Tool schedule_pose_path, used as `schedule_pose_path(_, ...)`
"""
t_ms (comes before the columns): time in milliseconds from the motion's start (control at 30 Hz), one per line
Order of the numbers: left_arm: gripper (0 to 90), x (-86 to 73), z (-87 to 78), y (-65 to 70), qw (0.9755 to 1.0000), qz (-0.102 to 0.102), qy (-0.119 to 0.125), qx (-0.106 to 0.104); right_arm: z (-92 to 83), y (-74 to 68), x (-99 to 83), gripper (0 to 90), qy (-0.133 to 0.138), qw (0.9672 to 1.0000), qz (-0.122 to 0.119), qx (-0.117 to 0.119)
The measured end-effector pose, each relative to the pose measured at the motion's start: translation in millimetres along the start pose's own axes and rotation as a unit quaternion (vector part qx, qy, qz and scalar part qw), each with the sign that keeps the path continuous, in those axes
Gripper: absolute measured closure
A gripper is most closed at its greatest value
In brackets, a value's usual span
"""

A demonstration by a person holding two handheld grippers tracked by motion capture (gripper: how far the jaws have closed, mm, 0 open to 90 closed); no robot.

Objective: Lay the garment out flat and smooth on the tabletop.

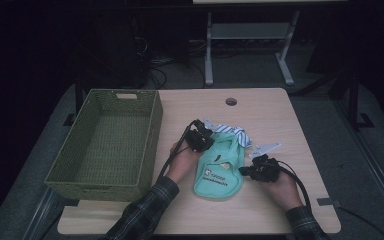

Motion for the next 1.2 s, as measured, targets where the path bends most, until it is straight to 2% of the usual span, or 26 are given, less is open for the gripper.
schedule_pose_path(133,88.5,-8.9,-1.2,-17.7,0.9998,-0.010,-0.012,0.014,-1.4,0.2,-1.0,90.0,-0.003,1.0000,0.004,-0.002)
schedule_pose_path(200,88.5,-14.7,1.0,-24.5,0.9994,-0.023,-0.019,0.016,-2.3,1.6,-1.8,90.0,-0.003,1.0000,0.002,-0.003)
schedule_pose_path(333,88.5,-24.3,8.6,-27.5,0.9986,-0.029,-0.041,0.015,-4.4,3.9,-3.3,90.0,-0.006,0.9999,0.006,-0.005)
schedule_pose_path(400,87.1,-27.2,9.9,-24.9,0.9984,-0.032,-0.045,0.009,-5.1,4.5,-3.6,90.0,-0.009,0.9999,0.006,-0.009)
schedule_pose_path(500,76.4,-27.2,3.5,-18.0,0.9986,-0.027,-0.046,0.008,-5.1,4.3,-3.6,90.0,-0.007,0.9999,0.001,-0.009)
schedule_pose_path(567,72.8,-26.2,-4.8,-11.4,0.9990,-0.030,-0.034,0.001,-5.2,4.1,-3.4,90.0,-0.006,0.9999,-0.003,-0.010)
schedule_pose_path(667,69.0,-25.9,-18.0,2.7,0.9991,-0.028,-0.023,-0.020,-6.5,3.5,-3.2,90.0,-0.004,0.9999,-0.004,-0.011)
schedule_pose_path(733,65.8,-27.8,-25.1,13.3,0.9990,-0.017,-0.026,-0.032,-8.1,2.8,-2.4,90.0,0.000,0.9999,-0.004,-0.011)
schedule_pose_path(833,61.7,-32.0,-28.6,22.3,0.9991,-0.008,-0.027,-0.030,-10.5,1.6,-1.4,90.0,0.006,0.9999,-0.004,-0.009)
schedule_pose_path(900,60.0,-35.6,-25.4,23.2,0.9988,-0.016,-0.031,-0.034,-11.2,1.1,-1.1,89.9,0.009,0.9999,-0.004,-0.008)
schedule_pose_path(967,60.2,-38.5,-20.1,23.1,0.9981,-0.024,-0.038,-0.041,-11.4,0.8,-0.9,89.8,0.011,0.9999,-0.003,-0.008)
schedule_pose_path(1067,65.8,-41.2,-14.1,23.4,0.9971,-0.022,-0.053,-0.049,-11.8,1.0,-0.7,88.4,0.012,0.9999,-0.005,-0.009)
schedule_pose_path(1200,87.8,-42.2,-11.7,25.1,0.9964,-0.019,-0.059,-0.058,-11.7,2.1,-1.1,87.2,0.013,0.9999,-0.002,-0.009)
Point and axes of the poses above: each handheld gripper's, and its own axes: z roughly forward along the jaws, x roughly out of its top, y roughly to its right, the point moved 3 cm from there along z, roughly forward along the jaws, and after that the axes turned 1 degree about -y, right-handed, at the moved point
